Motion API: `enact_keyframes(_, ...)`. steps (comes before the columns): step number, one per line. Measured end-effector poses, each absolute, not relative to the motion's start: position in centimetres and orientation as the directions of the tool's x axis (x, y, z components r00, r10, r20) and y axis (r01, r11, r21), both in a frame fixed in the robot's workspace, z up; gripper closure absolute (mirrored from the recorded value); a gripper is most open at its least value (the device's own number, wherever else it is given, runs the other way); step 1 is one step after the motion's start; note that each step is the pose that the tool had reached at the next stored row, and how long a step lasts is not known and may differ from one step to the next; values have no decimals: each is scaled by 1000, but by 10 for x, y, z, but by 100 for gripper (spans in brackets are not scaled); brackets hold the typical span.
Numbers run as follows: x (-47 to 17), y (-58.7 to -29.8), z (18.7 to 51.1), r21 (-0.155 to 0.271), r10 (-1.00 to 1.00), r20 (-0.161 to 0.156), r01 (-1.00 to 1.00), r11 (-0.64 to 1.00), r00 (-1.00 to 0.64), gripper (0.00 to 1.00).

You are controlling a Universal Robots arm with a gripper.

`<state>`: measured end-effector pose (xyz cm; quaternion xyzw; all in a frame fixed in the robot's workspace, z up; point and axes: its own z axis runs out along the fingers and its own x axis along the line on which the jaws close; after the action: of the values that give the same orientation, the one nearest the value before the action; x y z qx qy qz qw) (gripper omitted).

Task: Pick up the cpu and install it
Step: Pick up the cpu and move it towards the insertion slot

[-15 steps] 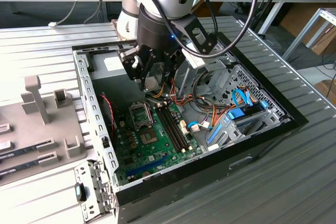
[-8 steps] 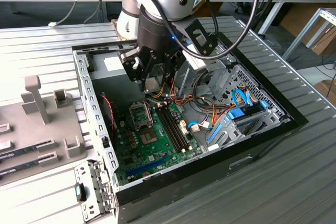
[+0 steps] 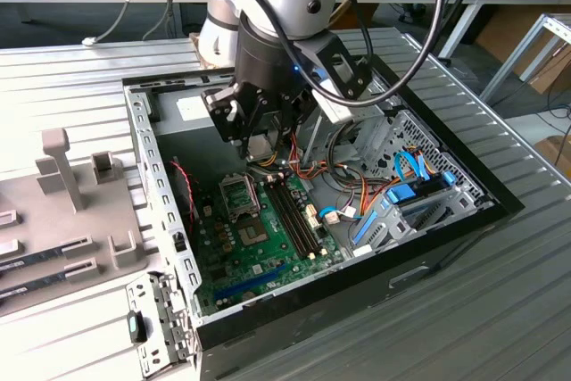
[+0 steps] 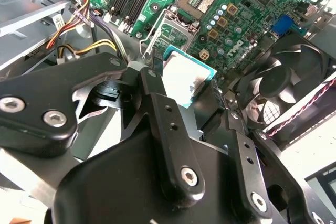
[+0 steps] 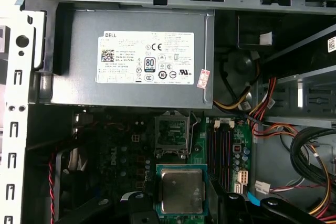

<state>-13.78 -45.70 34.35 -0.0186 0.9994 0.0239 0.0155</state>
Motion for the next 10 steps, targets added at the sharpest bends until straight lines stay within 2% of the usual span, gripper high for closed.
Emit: enact_keyframes(10,-138,-460,343,47,-36,-32,-38,998,-999,53)
